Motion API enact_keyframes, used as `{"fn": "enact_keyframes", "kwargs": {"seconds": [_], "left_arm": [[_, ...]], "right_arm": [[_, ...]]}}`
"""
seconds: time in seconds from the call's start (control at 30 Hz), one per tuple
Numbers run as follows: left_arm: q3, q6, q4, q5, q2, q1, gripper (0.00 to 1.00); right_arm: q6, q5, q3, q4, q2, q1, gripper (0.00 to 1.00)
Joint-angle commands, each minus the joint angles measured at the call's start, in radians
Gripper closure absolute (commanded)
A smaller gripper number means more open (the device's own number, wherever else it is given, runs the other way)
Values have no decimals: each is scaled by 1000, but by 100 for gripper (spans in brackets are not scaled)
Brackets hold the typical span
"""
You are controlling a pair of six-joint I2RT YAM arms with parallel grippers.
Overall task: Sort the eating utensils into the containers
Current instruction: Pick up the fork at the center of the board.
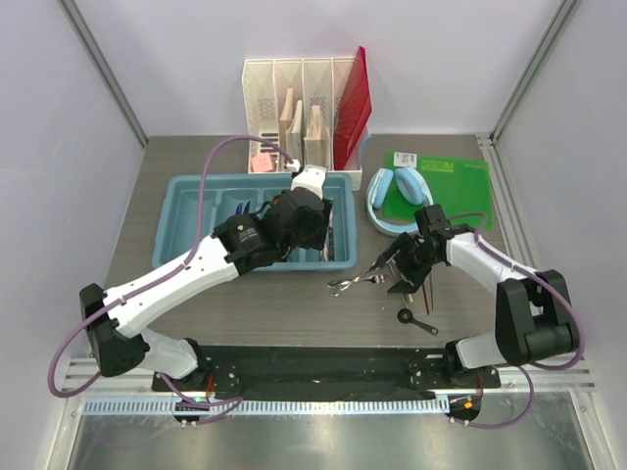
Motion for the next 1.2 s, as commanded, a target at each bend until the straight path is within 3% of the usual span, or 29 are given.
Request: {"fn": "enact_keyframes", "kwargs": {"seconds": [0.0,0.17,0.37,0.7,1.17], "left_arm": [[-32,-73,-6,-38,-69,2,46],[-95,-93,-3,-65,-122,2,46],[-198,-142,11,-99,-210,0,46],[-313,-205,18,-138,-316,2,46],[-304,-153,8,-96,-280,2,46]], "right_arm": [[237,-83,79,10,34,40,26],[413,-47,118,-66,54,57,26],[440,42,204,-216,155,90,27],[524,43,194,-146,310,175,34],[650,74,195,-37,292,210,38]]}}
